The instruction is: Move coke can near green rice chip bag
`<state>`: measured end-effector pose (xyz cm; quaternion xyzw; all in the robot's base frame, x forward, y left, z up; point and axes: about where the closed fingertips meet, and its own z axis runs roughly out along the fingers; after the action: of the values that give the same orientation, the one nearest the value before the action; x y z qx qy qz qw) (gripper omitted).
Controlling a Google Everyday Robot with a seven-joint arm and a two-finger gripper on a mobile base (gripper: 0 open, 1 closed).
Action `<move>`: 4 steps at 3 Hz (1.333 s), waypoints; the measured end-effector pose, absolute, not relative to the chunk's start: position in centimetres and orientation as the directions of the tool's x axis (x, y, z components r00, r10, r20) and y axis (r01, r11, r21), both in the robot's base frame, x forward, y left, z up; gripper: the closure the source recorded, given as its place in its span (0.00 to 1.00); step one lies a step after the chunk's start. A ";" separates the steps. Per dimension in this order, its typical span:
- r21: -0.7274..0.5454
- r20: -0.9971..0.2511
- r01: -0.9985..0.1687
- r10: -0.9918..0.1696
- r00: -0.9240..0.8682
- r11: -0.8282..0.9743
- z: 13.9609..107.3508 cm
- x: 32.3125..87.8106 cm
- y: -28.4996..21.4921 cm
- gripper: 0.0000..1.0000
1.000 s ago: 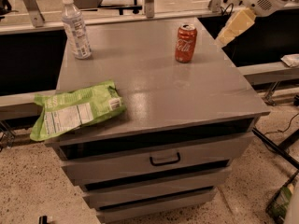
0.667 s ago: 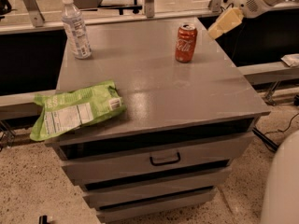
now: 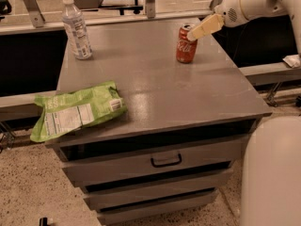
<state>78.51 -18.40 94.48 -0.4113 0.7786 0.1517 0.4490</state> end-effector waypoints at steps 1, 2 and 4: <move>-0.077 -0.840 -0.787 -0.464 -0.280 0.612 92.6 79.5 -17.4 0.15; -0.042 -0.842 -0.806 -0.455 -0.289 0.590 91.2 79.6 -16.5 0.38; -0.038 -0.847 -0.873 -0.479 -0.231 0.486 91.8 77.9 -13.6 0.85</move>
Offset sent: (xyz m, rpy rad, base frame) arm 0.0146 0.0190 -0.0383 0.0917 0.0853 0.0725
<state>77.92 -13.64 91.83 -0.4510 0.7496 0.2311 0.4257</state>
